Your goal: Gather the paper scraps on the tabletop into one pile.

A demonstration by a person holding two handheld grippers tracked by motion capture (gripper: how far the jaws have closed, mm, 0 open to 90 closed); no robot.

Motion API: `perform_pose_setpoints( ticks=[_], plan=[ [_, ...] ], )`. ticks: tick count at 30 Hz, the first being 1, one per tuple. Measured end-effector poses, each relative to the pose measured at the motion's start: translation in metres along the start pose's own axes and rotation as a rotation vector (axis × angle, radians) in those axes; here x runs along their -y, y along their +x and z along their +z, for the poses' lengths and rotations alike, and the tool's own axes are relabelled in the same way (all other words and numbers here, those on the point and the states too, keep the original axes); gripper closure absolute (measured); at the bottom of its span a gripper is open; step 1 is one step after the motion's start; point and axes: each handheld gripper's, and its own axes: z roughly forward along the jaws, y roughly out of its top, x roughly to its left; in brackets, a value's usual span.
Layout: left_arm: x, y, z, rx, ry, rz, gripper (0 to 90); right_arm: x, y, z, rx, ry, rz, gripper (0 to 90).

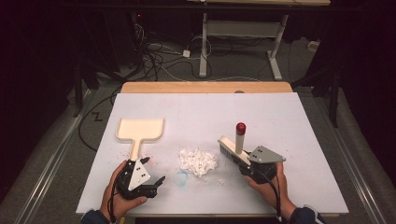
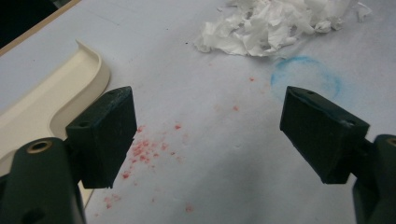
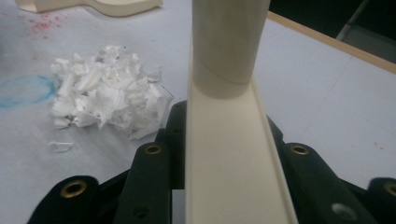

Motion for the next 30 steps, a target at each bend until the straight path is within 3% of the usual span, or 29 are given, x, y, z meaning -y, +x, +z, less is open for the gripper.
perform_pose_setpoints(
  ticks=[4, 15, 18, 24, 30],
  plan=[
    [0.0, 0.0, 0.0, -0.002, 0.0, 0.003, 17.9, -0.002, 0.007, 0.013, 0.006, -0.003, -0.011, 68.1],
    [0.0, 0.0, -0.001, 0.001, -0.001, 0.003, 17.9, -0.024, 0.046, 0.043, -0.073, -0.033, 0.039, 68.1],
    [0.001, 0.001, -0.001, 0.004, -0.003, -0.001, 17.9, -0.028, 0.052, 0.046, -0.08, -0.036, 0.014, 68.1],
    [0.001, 0.001, -0.002, 0.003, -0.002, 0.0, 17.9, -0.034, 0.034, 0.031, -0.057, -0.079, 0.009, 68.0],
    [0.001, -0.001, -0.001, 0.002, 0.005, 0.011, 17.9, -0.036, 0.017, 0.002, -0.13, -0.081, -0.016, 68.0]
  ],
)
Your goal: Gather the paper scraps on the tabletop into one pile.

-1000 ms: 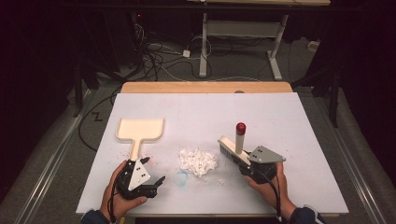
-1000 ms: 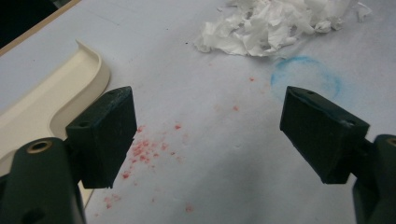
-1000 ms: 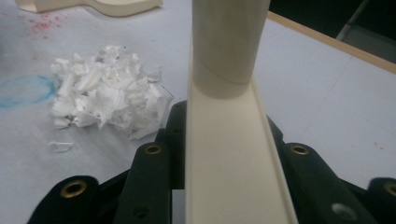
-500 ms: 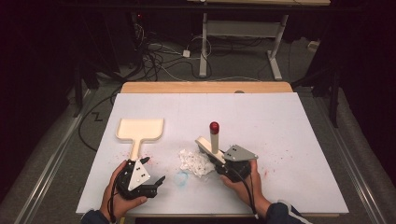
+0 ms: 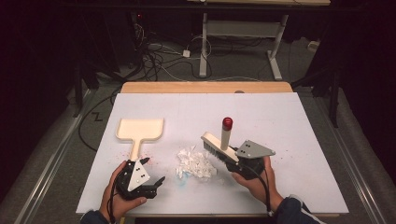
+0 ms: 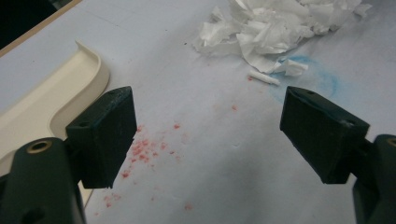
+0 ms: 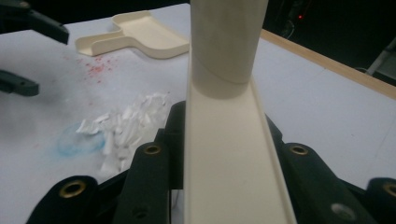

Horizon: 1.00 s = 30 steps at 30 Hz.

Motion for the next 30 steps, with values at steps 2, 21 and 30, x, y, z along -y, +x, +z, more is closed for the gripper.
perform_pose_setpoints(
  ticks=[2, 21, 30],
  plan=[
    [0.0, -0.001, 0.0, 0.0, 0.002, 0.003, 17.9, 0.002, -0.002, -0.012, -0.039, 0.008, -0.007, 68.1],
    [-0.003, -0.002, 0.003, 0.008, 0.007, 0.014, 17.9, 0.051, 0.0, -0.068, -0.258, 0.173, -0.059, 68.2],
    [-0.002, 0.0, 0.002, 0.009, 0.001, 0.004, 17.9, 0.035, 0.007, -0.021, -0.261, 0.128, -0.068, 68.3]
  ],
)
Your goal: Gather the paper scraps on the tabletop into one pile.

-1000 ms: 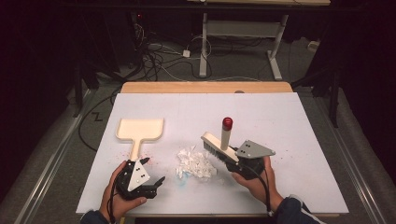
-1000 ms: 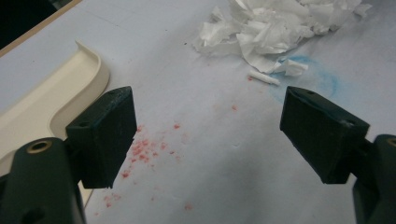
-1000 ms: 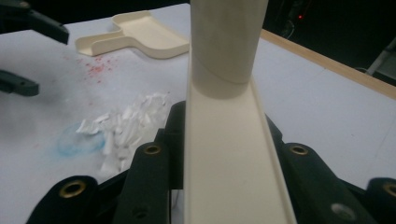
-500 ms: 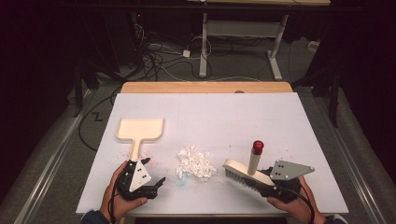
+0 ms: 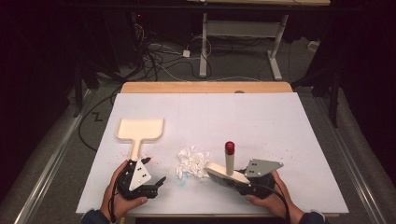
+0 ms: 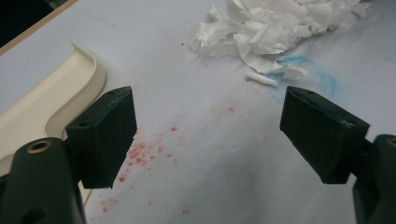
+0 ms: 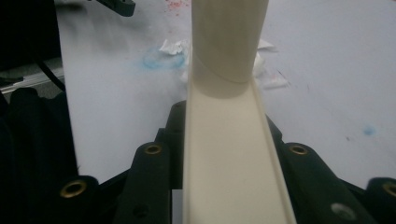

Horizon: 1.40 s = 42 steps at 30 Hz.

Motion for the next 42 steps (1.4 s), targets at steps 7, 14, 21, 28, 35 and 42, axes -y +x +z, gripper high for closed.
perform_pose_setpoints(
  ticks=[7, 14, 21, 28, 35, 42],
  plan=[
    [0.001, 0.001, 0.0, 0.0, 0.001, 0.0, 17.9, -0.019, -0.002, 0.022, 0.024, -0.047, -0.043, 68.2],
    [0.002, 0.001, -0.002, -0.004, -0.003, -0.001, 17.9, -0.025, -0.005, 0.0, 0.0, -0.093, -0.036, 68.1],
    [0.001, 0.002, -0.001, -0.012, -0.002, -0.005, 17.9, -0.034, -0.018, -0.009, 0.084, -0.178, 0.01, 68.1],
    [0.001, 0.002, 0.0, -0.006, -0.001, -0.003, 17.9, -0.037, -0.035, 0.038, 0.269, -0.122, -0.023, 68.2],
    [0.002, 0.002, 0.001, -0.006, 0.003, -0.004, 17.9, -0.036, -0.039, 0.08, 0.317, -0.074, -0.033, 68.2],
    [0.002, 0.001, 0.001, -0.001, 0.003, -0.003, 17.9, -0.046, -0.018, 0.095, 0.223, -0.088, -0.053, 68.1]
  ],
)
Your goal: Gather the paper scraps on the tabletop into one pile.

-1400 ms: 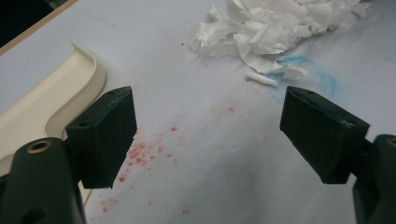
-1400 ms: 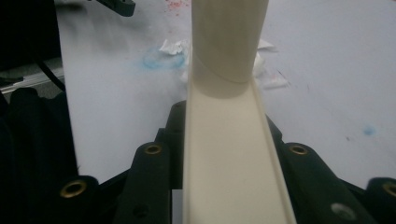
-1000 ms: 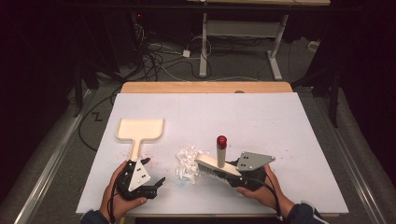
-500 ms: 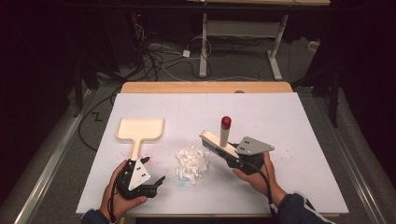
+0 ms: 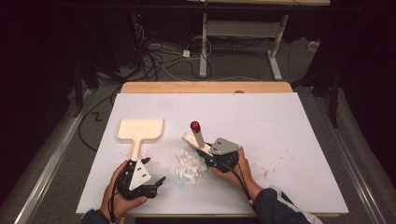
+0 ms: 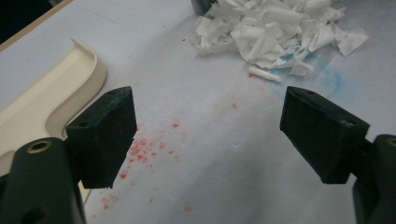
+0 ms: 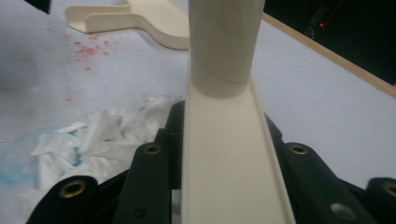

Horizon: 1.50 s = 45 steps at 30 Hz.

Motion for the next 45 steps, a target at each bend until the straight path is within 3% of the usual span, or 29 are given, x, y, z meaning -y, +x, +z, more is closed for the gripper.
perform_pose_setpoints(
  ticks=[3, 9, 19, 30, 35, 39, 41, 45],
  plan=[
    [0.0, 0.0, 0.001, 0.002, 0.003, -0.003, 17.9, -0.002, 0.003, -0.003, 0.001, 0.009, -0.014, 68.1],
    [0.0, 0.0, 0.0, 0.001, 0.004, 0.001, 17.9, -0.007, -0.01, -0.02, 0.036, -0.027, 0.016, 68.1],
    [0.001, 0.002, 0.002, -0.005, 0.016, 0.008, 18.0, -0.005, -0.045, -0.06, 0.095, -0.05, 0.067, 68.1],
    [0.002, 0.001, 0.002, -0.006, 0.021, 0.018, 17.9, 0.012, -0.061, -0.115, 0.105, -0.028, 0.092, 68.0],
    [0.002, 0.0, 0.001, -0.008, 0.026, 0.022, 17.9, 0.024, -0.063, -0.142, 0.057, -0.005, 0.109, 68.0],
    [0.002, 0.0, 0.001, -0.009, 0.027, 0.019, 17.9, 0.033, -0.061, -0.163, -0.031, 0.034, 0.128, 68.0],
    [0.002, 0.0, 0.001, -0.01, 0.026, 0.018, 17.9, 0.038, -0.059, -0.172, -0.099, 0.054, 0.153, 68.0],
    [0.001, -0.001, 0.0, -0.011, 0.024, 0.023, 17.9, 0.044, -0.051, -0.183, -0.17, 0.107, 0.148, 68.0]
  ],
)
